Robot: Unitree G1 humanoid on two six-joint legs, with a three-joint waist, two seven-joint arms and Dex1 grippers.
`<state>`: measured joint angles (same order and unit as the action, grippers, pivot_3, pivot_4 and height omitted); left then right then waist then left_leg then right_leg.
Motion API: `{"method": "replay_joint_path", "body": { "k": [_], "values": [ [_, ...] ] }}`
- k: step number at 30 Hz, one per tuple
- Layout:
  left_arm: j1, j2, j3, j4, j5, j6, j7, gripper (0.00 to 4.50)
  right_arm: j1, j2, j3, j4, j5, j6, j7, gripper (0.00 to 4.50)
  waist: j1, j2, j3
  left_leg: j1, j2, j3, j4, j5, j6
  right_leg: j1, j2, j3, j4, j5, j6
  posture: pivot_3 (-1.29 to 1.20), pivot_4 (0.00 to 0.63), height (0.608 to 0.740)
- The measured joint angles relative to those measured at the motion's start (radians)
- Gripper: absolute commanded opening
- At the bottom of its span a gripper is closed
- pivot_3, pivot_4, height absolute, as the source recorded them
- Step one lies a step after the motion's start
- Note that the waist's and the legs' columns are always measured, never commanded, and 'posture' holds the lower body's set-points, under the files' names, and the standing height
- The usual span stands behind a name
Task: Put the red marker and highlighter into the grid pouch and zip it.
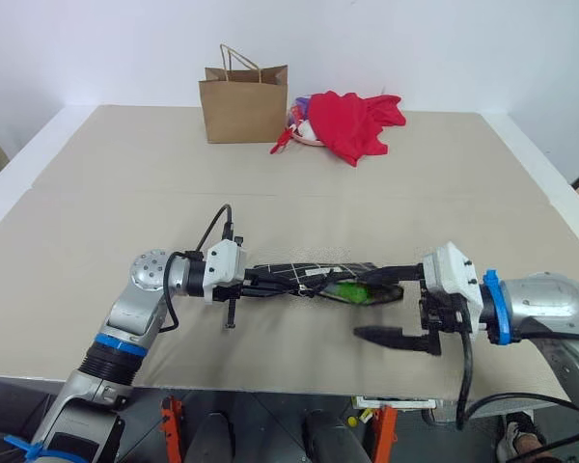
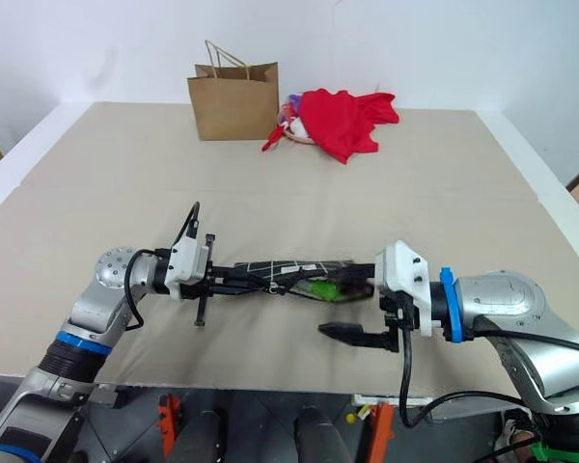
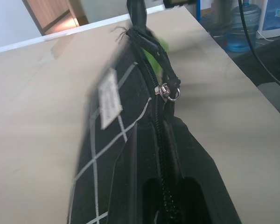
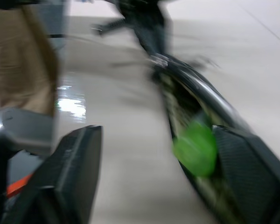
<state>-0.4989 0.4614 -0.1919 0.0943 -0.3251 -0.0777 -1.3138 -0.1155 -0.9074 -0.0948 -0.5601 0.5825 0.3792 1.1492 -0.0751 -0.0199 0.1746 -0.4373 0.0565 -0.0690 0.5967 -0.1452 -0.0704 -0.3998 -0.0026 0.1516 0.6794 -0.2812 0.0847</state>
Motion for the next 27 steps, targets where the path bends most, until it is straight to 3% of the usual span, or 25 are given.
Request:
{"method": "replay_joint_path", "body": {
  "k": [6, 15, 18, 21, 25, 27],
  "values": [
    [-0.002, -0.003, 0.000, 0.002, 0.000, -0.001, -0.001, 0.00, -0.133, 0.175, 0.122, 0.053, -0.122, -0.109, -0.113, 4.43, -0.003, -0.001, 0.001, 0.000, 0.000, 0.000, 0.001, 0.001, -0.001, 0.000, 0.000, 0.000, 0.000, 0.001, -0.004, 0.00, 0.150, 0.740],
    [-0.002, -0.002, 0.000, 0.001, 0.000, -0.001, 0.000, 0.00, -0.178, 0.219, 0.179, 0.195, -0.196, -0.137, -0.125, 4.43, -0.002, -0.001, 0.001, 0.000, 0.000, 0.000, -0.001, 0.001, -0.001, 0.000, 0.000, 0.000, 0.000, 0.001, -0.001, 0.00, 0.150, 0.740],
    [-0.001, 0.000, 0.000, -0.005, 0.000, -0.001, 0.002, 0.00, -0.190, 0.228, 0.180, 0.195, -0.194, -0.139, -0.111, 3.72, -0.002, -0.001, 0.001, 0.000, 0.000, 0.000, -0.001, 0.001, -0.001, 0.000, 0.000, 0.000, 0.000, 0.001, -0.001, 0.00, 0.150, 0.740],
    [0.000, 0.001, 0.000, -0.010, 0.000, -0.001, 0.004, 0.00, -0.194, 0.232, 0.180, 0.198, -0.194, -0.147, -0.097, 2.56, -0.002, -0.001, 0.001, 0.000, 0.000, 0.000, -0.001, 0.001, -0.001, 0.000, 0.000, 0.000, 0.000, 0.002, -0.001, 0.00, 0.150, 0.740],
    [0.008, 0.005, 0.000, -0.020, 0.000, -0.001, 0.007, 0.00, -0.194, 0.233, 0.180, 0.203, -0.194, -0.163, -0.073, 0.55, -0.002, -0.001, 0.001, 0.000, 0.000, 0.000, 0.000, 0.001, -0.001, 0.000, 0.000, 0.000, 0.000, 0.002, -0.001, 0.00, 0.150, 0.740],
    [0.010, 0.006, 0.000, -0.023, 0.000, -0.001, 0.010, 0.00, -0.194, 0.233, 0.180, 0.203, -0.194, -0.173, -0.060, 0.09, -0.002, -0.001, 0.001, 0.000, 0.000, 0.000, -0.001, 0.001, -0.001, 0.000, 0.000, 0.000, 0.000, 0.002, -0.001, 0.00, 0.150, 0.740]
  ]
}}
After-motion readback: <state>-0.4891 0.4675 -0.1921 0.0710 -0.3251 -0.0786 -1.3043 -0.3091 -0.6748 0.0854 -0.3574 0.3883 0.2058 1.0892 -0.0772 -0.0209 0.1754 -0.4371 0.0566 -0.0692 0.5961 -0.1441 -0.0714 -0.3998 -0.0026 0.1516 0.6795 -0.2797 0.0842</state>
